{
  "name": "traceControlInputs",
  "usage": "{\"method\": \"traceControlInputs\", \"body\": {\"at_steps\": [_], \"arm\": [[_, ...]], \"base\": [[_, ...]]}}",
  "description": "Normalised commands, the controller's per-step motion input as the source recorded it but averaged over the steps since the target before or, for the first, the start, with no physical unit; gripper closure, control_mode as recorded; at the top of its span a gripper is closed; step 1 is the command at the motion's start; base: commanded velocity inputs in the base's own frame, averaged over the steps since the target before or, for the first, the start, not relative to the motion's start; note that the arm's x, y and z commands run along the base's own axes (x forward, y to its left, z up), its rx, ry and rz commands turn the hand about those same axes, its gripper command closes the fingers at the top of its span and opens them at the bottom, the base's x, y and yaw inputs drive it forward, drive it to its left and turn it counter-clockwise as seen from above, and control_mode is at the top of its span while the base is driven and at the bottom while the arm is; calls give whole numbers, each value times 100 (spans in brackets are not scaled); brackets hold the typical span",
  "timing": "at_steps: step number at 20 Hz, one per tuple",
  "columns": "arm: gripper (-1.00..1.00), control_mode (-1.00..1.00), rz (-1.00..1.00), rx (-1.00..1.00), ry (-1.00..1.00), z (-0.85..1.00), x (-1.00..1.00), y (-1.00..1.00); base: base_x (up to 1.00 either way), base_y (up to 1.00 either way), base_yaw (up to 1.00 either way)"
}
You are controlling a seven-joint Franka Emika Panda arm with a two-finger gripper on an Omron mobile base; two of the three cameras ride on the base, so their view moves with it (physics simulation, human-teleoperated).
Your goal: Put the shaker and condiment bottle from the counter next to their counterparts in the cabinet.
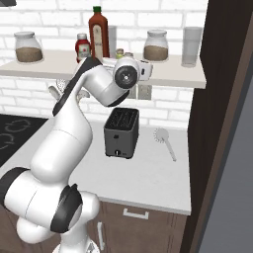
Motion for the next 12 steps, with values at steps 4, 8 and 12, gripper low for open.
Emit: {"method": "traceControlInputs", "body": {"at_steps": [4, 8, 12], "arm": [[100, -100, 0, 0, 0, 0, 12, 1], [100, -100, 0, 0, 0, 0, 22, 9], [100, -100, 0, 0, 0, 0, 26, 2]], "base": [[0, 0, 0], [0, 0, 0], [0, 0, 0]]}}
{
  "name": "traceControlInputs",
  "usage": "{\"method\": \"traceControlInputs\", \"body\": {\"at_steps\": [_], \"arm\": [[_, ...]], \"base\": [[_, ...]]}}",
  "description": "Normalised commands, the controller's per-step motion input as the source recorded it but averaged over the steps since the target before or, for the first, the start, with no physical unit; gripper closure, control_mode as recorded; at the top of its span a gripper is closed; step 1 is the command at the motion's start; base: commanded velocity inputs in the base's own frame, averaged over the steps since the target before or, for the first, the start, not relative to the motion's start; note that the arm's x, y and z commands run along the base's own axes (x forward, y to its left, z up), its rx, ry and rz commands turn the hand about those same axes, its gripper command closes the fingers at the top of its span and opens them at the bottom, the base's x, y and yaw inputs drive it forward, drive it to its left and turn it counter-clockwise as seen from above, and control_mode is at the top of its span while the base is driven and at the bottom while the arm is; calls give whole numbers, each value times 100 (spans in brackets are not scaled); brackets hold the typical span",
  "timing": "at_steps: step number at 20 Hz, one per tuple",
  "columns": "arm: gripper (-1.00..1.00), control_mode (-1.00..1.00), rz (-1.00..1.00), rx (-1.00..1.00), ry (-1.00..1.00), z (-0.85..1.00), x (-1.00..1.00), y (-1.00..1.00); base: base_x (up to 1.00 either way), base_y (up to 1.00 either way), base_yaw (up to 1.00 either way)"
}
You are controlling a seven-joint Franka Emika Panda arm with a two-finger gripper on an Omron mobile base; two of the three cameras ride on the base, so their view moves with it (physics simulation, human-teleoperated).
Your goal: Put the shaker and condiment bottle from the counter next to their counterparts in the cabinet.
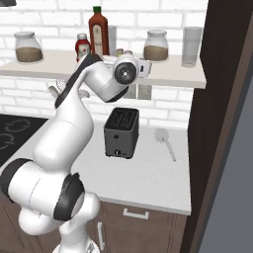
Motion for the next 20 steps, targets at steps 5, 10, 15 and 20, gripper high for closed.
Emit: {"method": "traceControlInputs", "body": {"at_steps": [5, 10, 15, 20], "arm": [[100, -100, 3, 0, 0, 0, 36, 0], [100, -100, 8, 0, -1, -1, 39, 0], [100, -100, 8, 0, -2, -6, 35, -1], [100, -100, 0, 0, 0, -1, 0, 0]], "base": [[0, 0, 0], [0, 0, 0], [0, 0, 0], [0, 0, 0]]}}
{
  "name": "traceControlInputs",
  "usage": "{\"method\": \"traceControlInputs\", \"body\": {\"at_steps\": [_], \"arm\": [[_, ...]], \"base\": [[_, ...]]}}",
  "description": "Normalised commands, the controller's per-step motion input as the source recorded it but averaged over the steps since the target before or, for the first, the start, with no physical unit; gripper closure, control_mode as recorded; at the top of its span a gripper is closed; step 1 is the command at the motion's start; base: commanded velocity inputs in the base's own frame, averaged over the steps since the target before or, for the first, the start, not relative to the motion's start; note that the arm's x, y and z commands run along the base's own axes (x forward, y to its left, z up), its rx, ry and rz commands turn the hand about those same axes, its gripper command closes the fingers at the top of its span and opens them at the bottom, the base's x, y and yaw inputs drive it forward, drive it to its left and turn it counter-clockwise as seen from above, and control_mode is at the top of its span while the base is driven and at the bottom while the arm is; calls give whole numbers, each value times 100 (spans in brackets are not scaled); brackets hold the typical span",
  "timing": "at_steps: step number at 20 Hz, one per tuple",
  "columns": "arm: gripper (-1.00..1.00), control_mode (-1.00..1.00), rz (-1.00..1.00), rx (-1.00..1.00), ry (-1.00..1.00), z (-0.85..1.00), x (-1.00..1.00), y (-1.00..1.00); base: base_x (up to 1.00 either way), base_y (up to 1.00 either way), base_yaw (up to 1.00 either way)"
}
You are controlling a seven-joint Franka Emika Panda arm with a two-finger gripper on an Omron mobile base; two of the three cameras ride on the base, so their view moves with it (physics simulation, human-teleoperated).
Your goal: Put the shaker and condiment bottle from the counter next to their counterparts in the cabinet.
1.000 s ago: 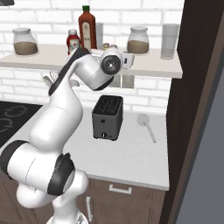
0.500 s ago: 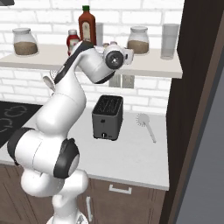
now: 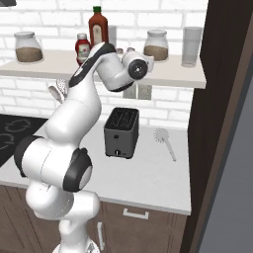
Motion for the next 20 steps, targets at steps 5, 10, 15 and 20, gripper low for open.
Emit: {"method": "traceControlInputs", "body": {"at_steps": [5, 10, 15, 20], "arm": [[100, -100, 0, -1, 0, -18, 3, -7], [100, -100, 0, -1, 0, -23, 2, 0], [100, -100, 0, 0, 0, -6, 22, 0], [100, -100, 0, -1, 0, -4, 20, 0]], "base": [[0, 0, 0], [0, 0, 0], [0, 0, 0], [0, 0, 0]]}}
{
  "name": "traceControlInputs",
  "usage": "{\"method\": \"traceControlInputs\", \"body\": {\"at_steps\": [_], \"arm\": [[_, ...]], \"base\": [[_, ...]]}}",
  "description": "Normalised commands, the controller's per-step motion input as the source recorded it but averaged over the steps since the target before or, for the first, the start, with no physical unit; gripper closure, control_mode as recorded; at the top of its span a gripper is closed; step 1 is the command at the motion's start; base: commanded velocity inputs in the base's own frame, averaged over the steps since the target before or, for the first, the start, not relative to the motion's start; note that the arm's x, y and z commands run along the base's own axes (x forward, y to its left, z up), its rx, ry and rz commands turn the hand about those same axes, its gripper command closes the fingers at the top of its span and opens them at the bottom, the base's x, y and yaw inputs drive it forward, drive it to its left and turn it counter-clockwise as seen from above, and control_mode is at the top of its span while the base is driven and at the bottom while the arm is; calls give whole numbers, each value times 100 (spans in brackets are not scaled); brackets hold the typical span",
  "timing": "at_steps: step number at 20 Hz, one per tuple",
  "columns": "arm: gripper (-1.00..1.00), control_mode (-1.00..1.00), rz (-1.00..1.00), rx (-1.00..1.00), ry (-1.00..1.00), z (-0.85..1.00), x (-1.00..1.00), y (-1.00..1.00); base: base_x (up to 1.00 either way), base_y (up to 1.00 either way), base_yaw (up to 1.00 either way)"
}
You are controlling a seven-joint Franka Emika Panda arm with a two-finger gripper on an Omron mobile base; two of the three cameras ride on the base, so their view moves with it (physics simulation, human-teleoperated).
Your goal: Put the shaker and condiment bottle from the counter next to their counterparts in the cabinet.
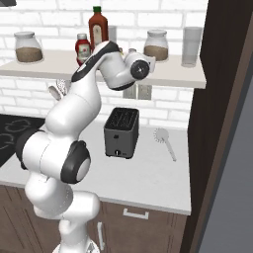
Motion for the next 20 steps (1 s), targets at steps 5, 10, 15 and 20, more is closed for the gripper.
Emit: {"method": "traceControlInputs", "body": {"at_steps": [5, 10, 15, 20], "arm": [[-100, -100, 0, -4, 0, -4, 2, -1], [-100, -100, 0, -3, 0, -4, 0, -8], [-100, -100, 0, -1, 0, -1, 0, -4], [-100, -100, 0, 0, 2, 5, 0, 0]], "base": [[0, 0, 0], [0, 0, 0], [0, 0, 0], [0, 0, 0]]}}
